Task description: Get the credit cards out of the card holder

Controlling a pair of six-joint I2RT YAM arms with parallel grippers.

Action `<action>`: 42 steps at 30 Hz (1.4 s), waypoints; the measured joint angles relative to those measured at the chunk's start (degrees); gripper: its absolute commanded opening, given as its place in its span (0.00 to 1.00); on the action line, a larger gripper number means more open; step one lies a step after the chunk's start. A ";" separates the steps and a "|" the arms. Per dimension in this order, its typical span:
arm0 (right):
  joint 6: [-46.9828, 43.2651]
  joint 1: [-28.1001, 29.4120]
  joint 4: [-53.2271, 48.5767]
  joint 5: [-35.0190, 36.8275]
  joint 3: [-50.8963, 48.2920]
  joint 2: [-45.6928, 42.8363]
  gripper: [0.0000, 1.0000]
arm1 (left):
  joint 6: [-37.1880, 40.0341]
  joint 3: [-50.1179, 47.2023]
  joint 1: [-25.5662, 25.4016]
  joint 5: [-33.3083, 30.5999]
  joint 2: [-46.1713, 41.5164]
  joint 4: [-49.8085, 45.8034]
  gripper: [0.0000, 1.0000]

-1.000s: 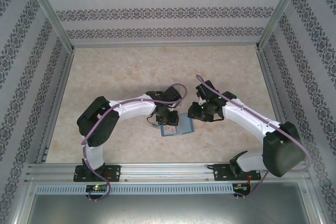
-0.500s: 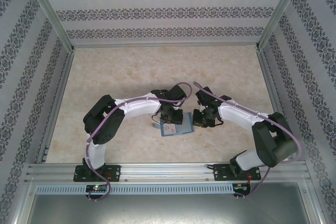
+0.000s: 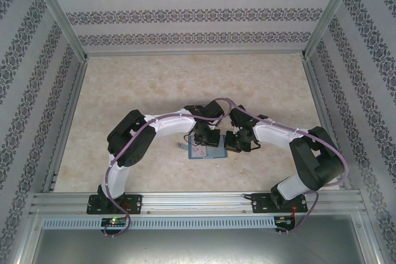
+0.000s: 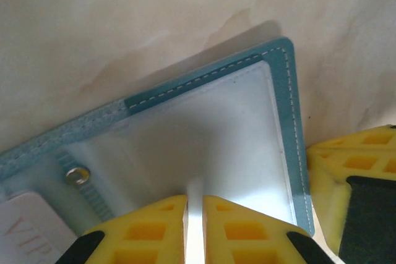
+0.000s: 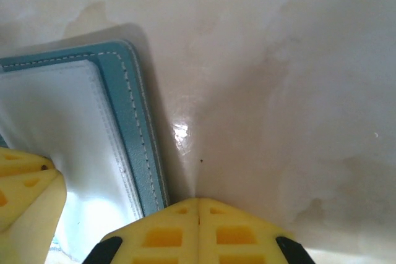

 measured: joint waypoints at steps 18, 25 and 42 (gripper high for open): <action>0.37 1.22 -7.26 3.56 3.10 -12.11 0.09 | 0.15 -0.61 -0.07 -0.11 -1.86 0.11 0.15; 2.23 1.27 -4.92 -1.20 3.39 -12.13 0.09 | 0.26 -3.06 0.28 -0.76 -6.95 0.09 0.15; 5.11 4.33 -0.46 -6.86 6.84 -7.26 0.10 | 0.22 -14.05 4.28 -0.44 -11.93 2.38 0.15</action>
